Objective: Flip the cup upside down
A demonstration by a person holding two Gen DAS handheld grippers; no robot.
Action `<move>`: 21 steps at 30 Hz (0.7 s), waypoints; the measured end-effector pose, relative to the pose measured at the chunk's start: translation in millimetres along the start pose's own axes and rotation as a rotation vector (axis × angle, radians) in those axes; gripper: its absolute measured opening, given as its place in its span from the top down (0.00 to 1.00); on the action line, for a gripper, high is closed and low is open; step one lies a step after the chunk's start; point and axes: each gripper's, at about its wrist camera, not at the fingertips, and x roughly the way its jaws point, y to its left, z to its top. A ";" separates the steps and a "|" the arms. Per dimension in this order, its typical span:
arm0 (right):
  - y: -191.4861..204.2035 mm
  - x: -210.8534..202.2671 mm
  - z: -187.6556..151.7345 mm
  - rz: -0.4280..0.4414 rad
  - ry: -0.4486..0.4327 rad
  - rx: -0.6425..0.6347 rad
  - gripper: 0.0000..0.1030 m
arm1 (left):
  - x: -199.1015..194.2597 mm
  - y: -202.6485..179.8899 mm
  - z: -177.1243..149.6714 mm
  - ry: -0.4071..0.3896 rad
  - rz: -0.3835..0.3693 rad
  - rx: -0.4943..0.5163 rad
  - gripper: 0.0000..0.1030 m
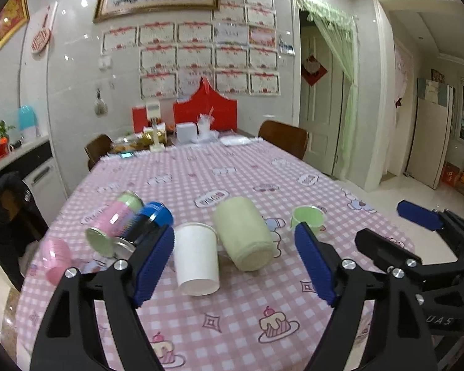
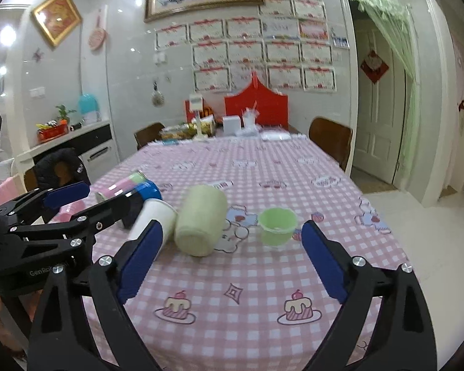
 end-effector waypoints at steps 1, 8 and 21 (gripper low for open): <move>2.0 -6.1 1.0 -0.001 -0.015 -0.003 0.11 | -6.5 -0.1 0.1 -0.013 0.007 0.004 0.23; 17.3 -42.8 11.6 0.019 -0.121 -0.014 0.08 | -61.5 8.4 5.3 -0.133 0.068 -0.011 0.19; 40.5 -73.6 13.1 0.006 -0.222 -0.047 0.08 | -114.3 9.4 7.8 -0.284 0.146 0.006 0.12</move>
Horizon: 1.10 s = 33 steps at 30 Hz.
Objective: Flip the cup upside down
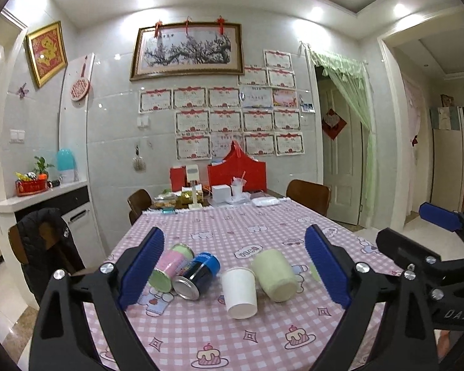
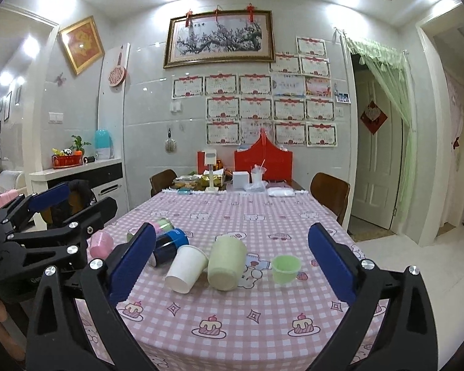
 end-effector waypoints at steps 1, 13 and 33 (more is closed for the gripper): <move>1.4 -0.5 -0.2 -0.002 -0.003 -0.003 0.08 | -2.3 0.7 0.2 -0.006 0.002 0.001 0.12; 11.3 0.5 -3.9 -0.001 -0.010 -0.017 0.08 | -6.2 6.7 -0.8 -0.044 0.009 -0.015 0.12; 13.4 -2.5 -7.0 -0.011 -0.007 -0.014 0.08 | -4.3 8.8 -4.3 -0.041 0.012 -0.016 0.12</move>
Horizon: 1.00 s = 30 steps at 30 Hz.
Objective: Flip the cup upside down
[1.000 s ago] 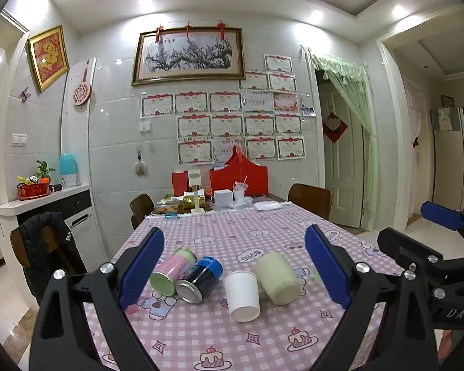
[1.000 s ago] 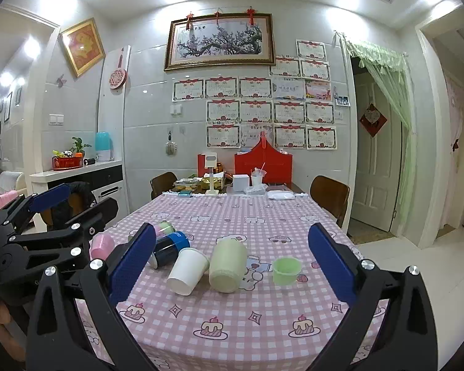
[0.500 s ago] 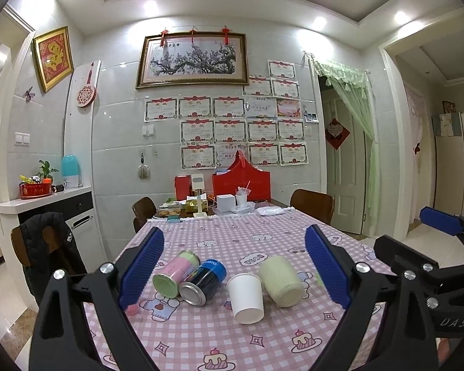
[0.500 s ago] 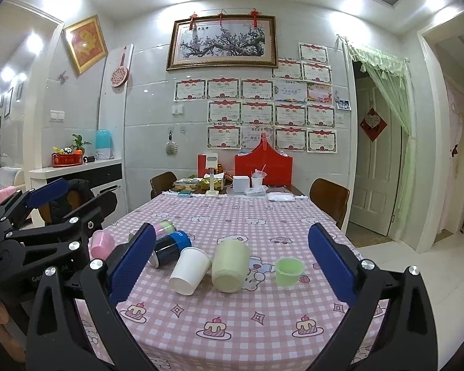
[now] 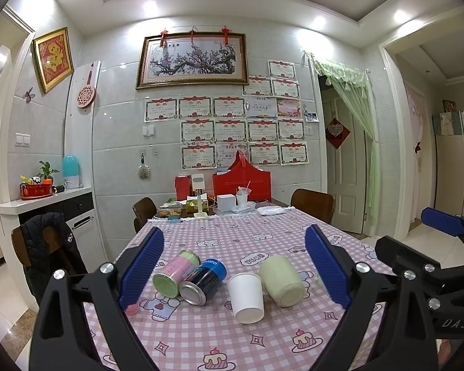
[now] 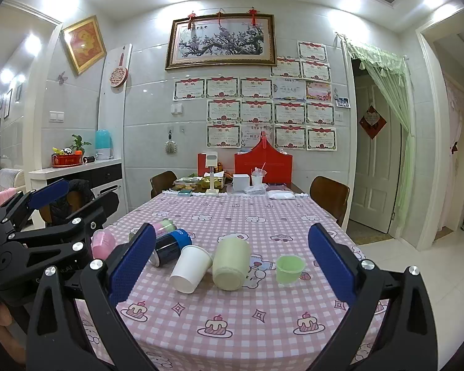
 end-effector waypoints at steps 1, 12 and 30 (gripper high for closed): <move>-0.1 0.0 0.0 0.000 0.000 0.000 0.08 | -0.1 -0.1 0.2 -0.001 0.000 0.001 0.12; 0.2 0.4 0.5 0.000 0.001 0.001 0.08 | 0.1 0.4 -1.5 -0.003 0.000 0.001 0.12; -1.6 -0.2 -0.9 -0.003 0.005 0.002 0.08 | 0.6 -0.4 -2.7 0.000 0.000 0.003 0.12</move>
